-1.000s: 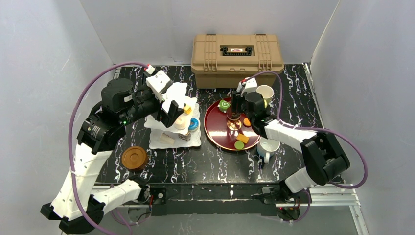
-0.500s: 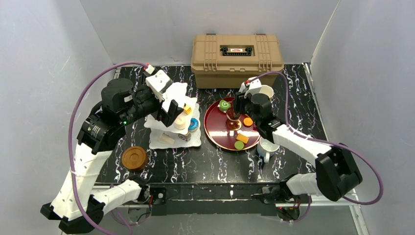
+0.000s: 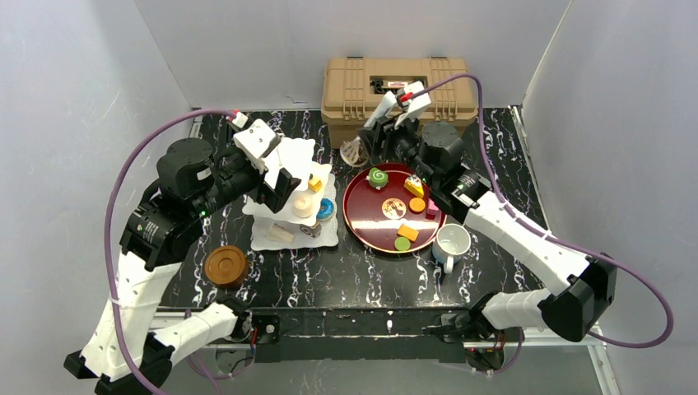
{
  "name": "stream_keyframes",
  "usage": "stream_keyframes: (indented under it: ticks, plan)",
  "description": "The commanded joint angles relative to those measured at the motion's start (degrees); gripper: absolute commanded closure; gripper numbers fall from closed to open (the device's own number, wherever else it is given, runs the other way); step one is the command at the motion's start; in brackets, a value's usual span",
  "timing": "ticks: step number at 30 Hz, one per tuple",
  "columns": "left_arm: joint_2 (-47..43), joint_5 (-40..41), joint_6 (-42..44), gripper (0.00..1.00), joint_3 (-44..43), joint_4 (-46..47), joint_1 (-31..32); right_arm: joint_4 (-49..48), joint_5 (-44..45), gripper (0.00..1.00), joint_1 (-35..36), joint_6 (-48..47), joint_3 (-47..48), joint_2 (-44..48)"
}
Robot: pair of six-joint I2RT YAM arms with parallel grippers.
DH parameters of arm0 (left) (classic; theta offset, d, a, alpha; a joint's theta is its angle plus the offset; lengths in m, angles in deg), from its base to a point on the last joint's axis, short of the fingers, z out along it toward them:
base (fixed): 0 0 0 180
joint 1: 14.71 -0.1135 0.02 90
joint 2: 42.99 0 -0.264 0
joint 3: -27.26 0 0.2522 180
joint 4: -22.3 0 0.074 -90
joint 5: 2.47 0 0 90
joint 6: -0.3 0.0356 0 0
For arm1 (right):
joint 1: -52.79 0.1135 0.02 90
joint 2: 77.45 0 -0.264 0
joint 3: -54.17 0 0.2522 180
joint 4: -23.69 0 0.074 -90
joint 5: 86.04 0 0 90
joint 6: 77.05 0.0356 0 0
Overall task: Serve the afternoon tea
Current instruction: Pick up the desert from the tray, then place the desert on the desert table.
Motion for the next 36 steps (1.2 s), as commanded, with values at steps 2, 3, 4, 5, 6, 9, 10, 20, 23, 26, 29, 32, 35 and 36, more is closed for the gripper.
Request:
stream_keyframes:
  ticks: [2, 3, 4, 5, 6, 9, 10, 20, 23, 26, 29, 32, 35, 36]
  plan:
    - [-0.9, 0.5, 0.8, 0.06, 0.4, 0.0, 0.0, -1.7, -2.0, 0.59, 4.5, -1.4, 10.7, -1.8]
    - [-1.0, 0.4, 0.8, 0.06, 0.5, 0.0, 0.0, -1.7, -1.9, 0.59, 5.5, -1.8, 12.1, -2.5]
    - [-1.0, 0.3, 0.8, 0.06, 0.6, 0.0, 0.0, -1.7, -1.8, 0.59, 6.4, -2.1, 13.7, -3.4]
    - [-1.0, 0.3, 0.8, 0.06, 0.6, 0.0, 0.0, -1.7, -1.6, 0.59, 7.3, -2.6, 15.1, -4.3]
    - [-1.0, 0.3, 0.8, 0.06, 0.5, 0.1, -0.1, -1.7, -1.6, 0.59, 8.2, -3.0, 16.4, -5.2]
    - [-1.0, 0.1, 0.8, 0.06, 0.3, 0.3, 0.0, -1.3, -1.7, 0.59, 9.9, -3.9, 19.3, -8.2]
    - [-1.0, 0.1, 0.8, 0.06, 0.2, 0.3, -0.1, -1.3, -1.6, 0.59, 10.5, -4.1, 19.9, -9.0]
    - [-1.2, -0.3, 1.4, 0.06, 0.3, 0.3, 0.0, -2.1, 0.7, 0.59, 14.0, -3.3, 16.3, -6.1]
    - [-1.1, -0.4, 1.0, 0.06, 0.1, 0.6, 0.0, -0.3, 2.3, 0.59, 15.6, -3.5, 15.2, -3.6]
    - [-1.1, -0.4, 1.0, 0.06, 0.0, 0.6, 0.0, 1.4, 3.9, 0.59, 16.7, -3.4, 13.2, -0.2]
    - [-1.2, -0.4, 0.9, 0.06, 0.1, 0.5, 0.0, 4.0, 4.9, 0.59, 17.5, -2.8, 11.6, 2.8]
    - [-1.4, 0.2, 0.9, 0.06, 0.2, 0.6, 0.0, 6.6, 4.9, 0.59, 19.1, -1.9, 10.1, 5.2]
    - [-1.3, 4.3, 1.4, 0.08, 0.4, 1.5, 0.0, 9.6, 5.5, 0.59, 21.3, -1.7, 9.0, 6.4]
    - [-1.2, 6.1, 1.8, 0.09, 0.4, 2.0, -0.1, 10.2, 5.9, 0.59, 22.1, -1.6, 8.7, 6.6]
